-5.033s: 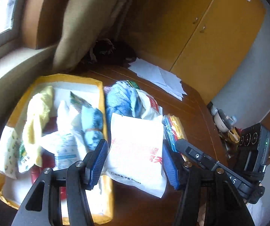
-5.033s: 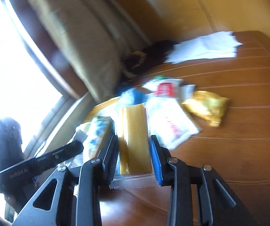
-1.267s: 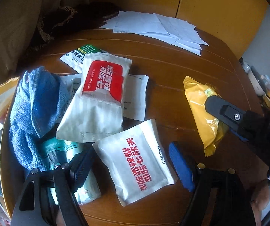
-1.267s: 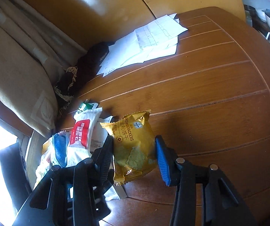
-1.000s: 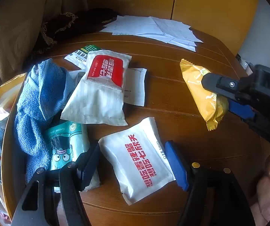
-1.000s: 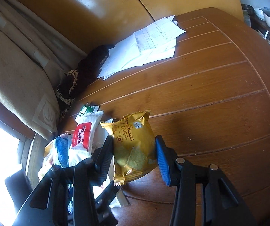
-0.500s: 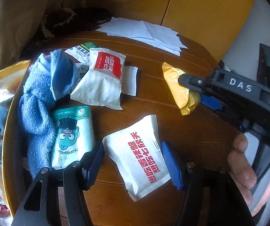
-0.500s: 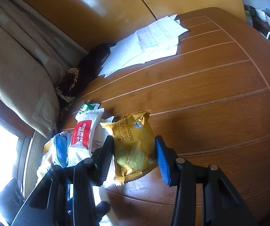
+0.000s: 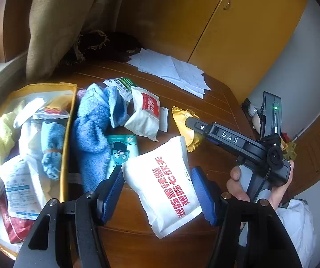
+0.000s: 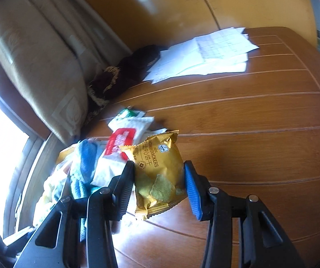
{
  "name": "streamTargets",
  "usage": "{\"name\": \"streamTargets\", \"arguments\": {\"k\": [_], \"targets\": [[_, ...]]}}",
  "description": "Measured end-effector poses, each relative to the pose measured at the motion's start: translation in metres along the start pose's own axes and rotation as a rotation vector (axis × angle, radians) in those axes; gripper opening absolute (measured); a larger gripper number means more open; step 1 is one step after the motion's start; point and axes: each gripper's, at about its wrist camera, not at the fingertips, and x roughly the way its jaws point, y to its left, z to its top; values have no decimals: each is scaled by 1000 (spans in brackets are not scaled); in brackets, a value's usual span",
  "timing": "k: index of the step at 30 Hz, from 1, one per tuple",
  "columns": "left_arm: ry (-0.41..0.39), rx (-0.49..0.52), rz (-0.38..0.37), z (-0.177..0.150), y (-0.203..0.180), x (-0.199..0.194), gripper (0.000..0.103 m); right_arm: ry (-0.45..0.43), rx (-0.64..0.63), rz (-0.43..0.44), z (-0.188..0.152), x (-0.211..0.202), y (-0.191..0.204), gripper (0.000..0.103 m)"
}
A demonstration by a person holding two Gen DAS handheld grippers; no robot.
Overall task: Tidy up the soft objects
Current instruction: 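Place the white packet in the box lid with the left gripper while the right places the chip bag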
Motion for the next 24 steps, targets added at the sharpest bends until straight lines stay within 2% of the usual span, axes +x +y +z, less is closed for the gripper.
{"name": "streamTargets", "arguments": {"k": [7, 12, 15, 19, 24], "targets": [[-43, -80, 22, -8, 56, -44, 66, 10, -82, 83, -16, -4, 39, 43], [-87, -112, 73, -18, 96, -72, 66, 17, -149, 192, -40, -18, 95, 43], [-86, -130, 90, -22, 115, -79, 66, 46, -212, 240, -54, -15, 129, 43], [-68, -118, 95, -31, 127, -78, 66, 99, -273, 278, -65, 3, 168, 43], [-38, -41, 130, -37, 125, -67, 66, 132, -313, 280, -70, 27, 199, 43]]}}
